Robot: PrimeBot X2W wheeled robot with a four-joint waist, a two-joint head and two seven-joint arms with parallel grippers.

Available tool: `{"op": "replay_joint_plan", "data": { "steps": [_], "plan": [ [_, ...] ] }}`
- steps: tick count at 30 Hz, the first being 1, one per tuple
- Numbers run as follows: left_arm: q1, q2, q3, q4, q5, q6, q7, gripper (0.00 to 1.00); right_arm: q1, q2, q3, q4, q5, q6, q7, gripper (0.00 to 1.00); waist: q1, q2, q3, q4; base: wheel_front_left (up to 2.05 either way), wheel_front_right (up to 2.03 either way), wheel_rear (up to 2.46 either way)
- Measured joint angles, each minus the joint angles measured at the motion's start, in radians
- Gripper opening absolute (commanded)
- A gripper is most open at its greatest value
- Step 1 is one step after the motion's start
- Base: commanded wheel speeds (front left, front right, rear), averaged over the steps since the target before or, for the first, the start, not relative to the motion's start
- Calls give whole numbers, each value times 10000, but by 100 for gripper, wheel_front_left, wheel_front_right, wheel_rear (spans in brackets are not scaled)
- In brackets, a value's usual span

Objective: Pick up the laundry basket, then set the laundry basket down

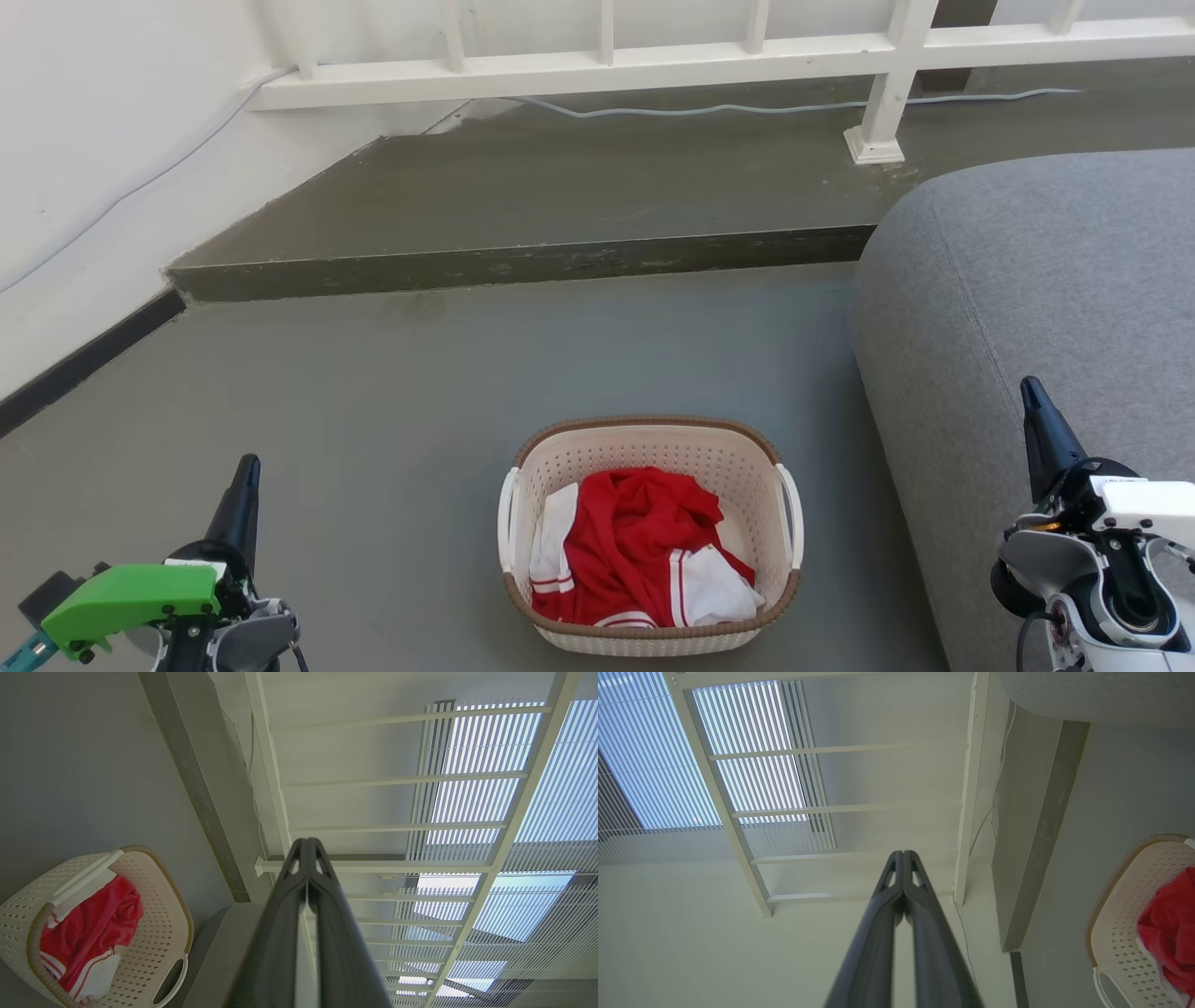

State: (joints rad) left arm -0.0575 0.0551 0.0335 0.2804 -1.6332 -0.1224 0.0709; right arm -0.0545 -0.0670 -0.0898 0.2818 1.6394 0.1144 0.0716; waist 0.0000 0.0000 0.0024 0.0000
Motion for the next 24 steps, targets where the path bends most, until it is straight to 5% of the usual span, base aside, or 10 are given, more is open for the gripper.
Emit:
{"op": "replay_joint_plan", "data": {
  "steps": [24],
  "plan": [
    [-42,0,15,-4,0,0,2,0,-2,4,-13,8,0,2,10,0,0,0,1,0,0,0,0]
  ]
}}
